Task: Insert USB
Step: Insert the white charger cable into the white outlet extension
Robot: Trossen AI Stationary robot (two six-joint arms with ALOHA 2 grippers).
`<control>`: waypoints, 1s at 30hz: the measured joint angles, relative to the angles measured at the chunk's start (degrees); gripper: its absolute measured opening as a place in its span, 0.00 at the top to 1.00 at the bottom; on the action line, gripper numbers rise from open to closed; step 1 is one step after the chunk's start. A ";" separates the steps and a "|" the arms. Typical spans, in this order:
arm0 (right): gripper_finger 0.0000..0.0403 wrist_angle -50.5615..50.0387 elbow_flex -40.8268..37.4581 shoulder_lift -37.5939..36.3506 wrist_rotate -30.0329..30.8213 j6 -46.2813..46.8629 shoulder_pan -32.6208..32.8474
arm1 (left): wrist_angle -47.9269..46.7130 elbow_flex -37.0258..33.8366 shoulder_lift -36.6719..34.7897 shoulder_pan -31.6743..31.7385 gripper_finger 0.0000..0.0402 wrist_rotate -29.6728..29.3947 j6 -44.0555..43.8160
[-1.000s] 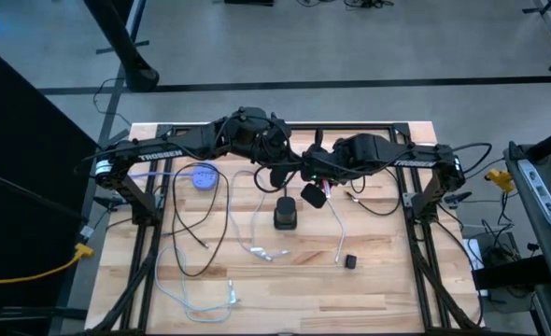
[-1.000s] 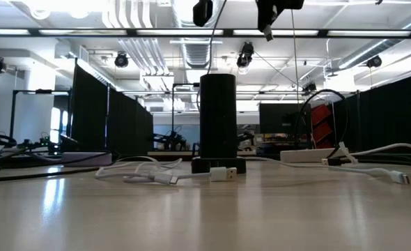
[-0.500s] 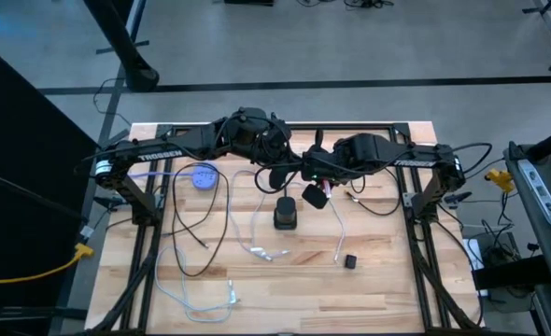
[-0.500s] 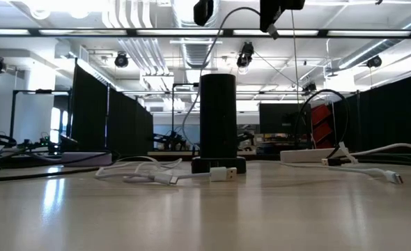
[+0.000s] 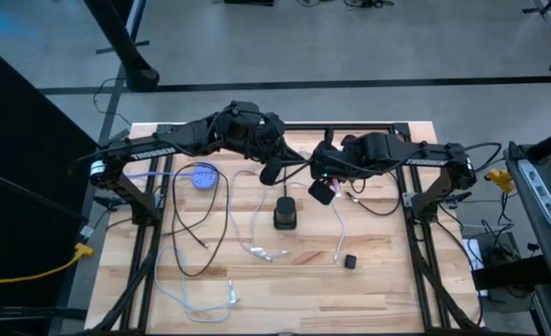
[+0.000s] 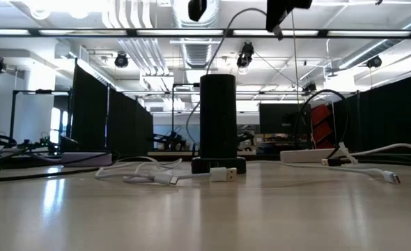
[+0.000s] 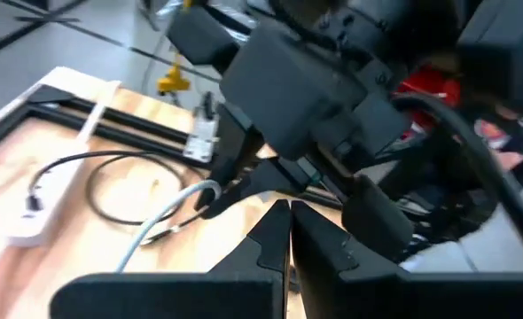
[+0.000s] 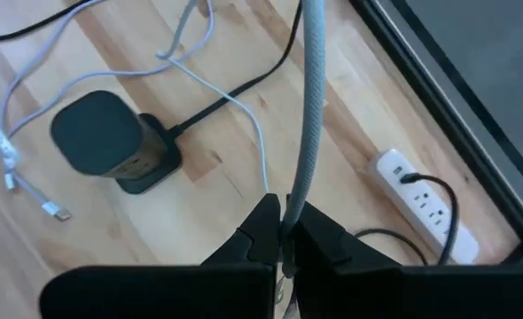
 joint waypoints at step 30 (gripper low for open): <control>1.00 34.76 -29.35 -5.11 -12.39 -4.90 -14.20 | -18.17 -0.16 -0.33 0.13 1.00 -28.26 2.32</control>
